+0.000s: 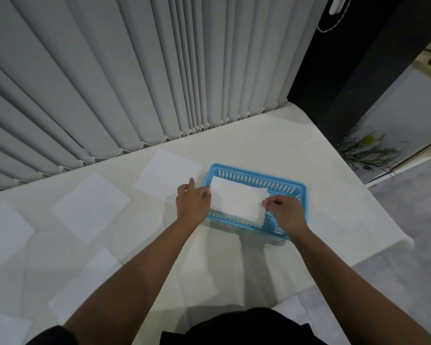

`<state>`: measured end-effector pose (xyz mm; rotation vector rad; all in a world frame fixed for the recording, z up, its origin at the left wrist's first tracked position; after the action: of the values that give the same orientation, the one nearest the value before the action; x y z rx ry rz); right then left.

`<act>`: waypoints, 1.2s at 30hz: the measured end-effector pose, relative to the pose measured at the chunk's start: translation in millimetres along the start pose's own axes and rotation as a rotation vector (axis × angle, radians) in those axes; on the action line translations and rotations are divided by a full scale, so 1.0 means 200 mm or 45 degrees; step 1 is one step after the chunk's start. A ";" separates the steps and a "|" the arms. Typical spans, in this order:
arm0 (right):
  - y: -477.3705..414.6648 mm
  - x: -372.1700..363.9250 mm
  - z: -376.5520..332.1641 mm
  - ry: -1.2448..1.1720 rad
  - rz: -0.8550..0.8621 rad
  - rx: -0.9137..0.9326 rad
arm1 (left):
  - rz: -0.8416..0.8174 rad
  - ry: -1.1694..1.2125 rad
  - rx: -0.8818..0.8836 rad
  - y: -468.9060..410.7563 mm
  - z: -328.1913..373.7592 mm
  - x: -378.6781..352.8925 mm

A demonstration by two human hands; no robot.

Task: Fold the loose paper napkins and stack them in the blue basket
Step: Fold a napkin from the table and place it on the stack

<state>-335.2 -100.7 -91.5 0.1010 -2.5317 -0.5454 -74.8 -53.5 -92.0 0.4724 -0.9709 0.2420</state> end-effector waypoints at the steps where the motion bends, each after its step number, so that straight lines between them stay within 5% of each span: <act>1: 0.00 0.00 0.00 0.022 -0.004 0.003 | -0.002 -0.009 -0.005 0.00 0.00 0.00; 36: 0.02 -0.02 0.07 0.003 0.099 0.002 | 0.155 -0.072 -0.224 0.07 -0.06 0.00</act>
<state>-339.5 -92.3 -102.3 0.0042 -2.5220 -0.5122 -71.8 -35.2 -92.5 0.2610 -1.0673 0.2512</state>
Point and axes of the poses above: each hand's wrist, its own y-axis away from the middle knuckle, its own x-axis out of the back of the hand, z = x × y, the point moved 8 cm from there along -y, towards the middle knuckle, and after that the axes turned 1 degree about z, right-handed, at the moved point
